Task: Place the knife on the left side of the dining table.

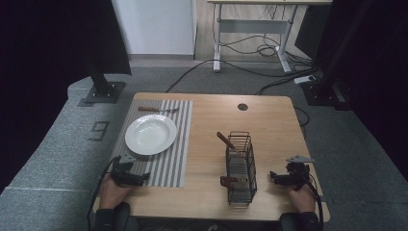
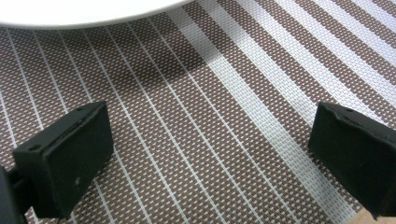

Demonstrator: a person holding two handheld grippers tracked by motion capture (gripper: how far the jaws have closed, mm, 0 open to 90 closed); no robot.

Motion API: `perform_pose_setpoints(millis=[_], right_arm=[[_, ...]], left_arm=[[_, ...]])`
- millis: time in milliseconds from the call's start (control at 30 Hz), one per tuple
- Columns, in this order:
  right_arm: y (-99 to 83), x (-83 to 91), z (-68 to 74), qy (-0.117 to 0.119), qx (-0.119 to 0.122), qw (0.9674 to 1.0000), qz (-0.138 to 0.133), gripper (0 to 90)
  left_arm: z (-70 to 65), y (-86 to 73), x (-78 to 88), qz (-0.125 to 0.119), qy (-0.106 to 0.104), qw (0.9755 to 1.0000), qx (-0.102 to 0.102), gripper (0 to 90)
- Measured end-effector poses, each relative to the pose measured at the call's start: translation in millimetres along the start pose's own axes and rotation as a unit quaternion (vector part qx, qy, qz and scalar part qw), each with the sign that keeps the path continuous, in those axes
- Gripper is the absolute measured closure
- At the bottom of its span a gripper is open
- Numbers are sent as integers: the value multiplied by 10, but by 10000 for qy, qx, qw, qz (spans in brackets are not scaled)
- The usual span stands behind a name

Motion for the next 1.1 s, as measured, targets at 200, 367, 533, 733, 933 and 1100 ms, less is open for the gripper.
perform_pose_setpoints(millis=[200, 367, 533, 733, 933, 1100], right_arm=[[3, -2, 5, -27, -28, 10000, 5, 0], [5, -2, 9, -40, -44, 10000, 9, 0], [5, -3, 11, -46, -50, 10000, 14, 0], [6, -3, 11, -47, -49, 10000, 14, 0], [6, -3, 12, -52, -55, 10000, 13, 0], [6, -3, 15, -61, -61, 10000, 15, 0]], left_arm=[[0, 1, 0, 1, 3, 10000, 4, 0], [0, 1, 0, -2, 1, 10000, 13, 0], [-1, 2, 0, -4, 5, 10000, 26, 0], [-13, -1, 3, -11, -3, 10000, 28, 0], [-55, 22, 37, 0, -111, 9999, -3, 0], [-119, 69, 85, -38, -161, 9999, -42, 0]])
Point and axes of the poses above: each handheld gripper's, and its own axes: x roughly backward along the jaws, y roughly out of its top, z roughly to its left, the point moved 5 cm from there along -x, roughly forward along the jaws, and after that the axes turned 13 degrees about x, right-handed, at the moved point
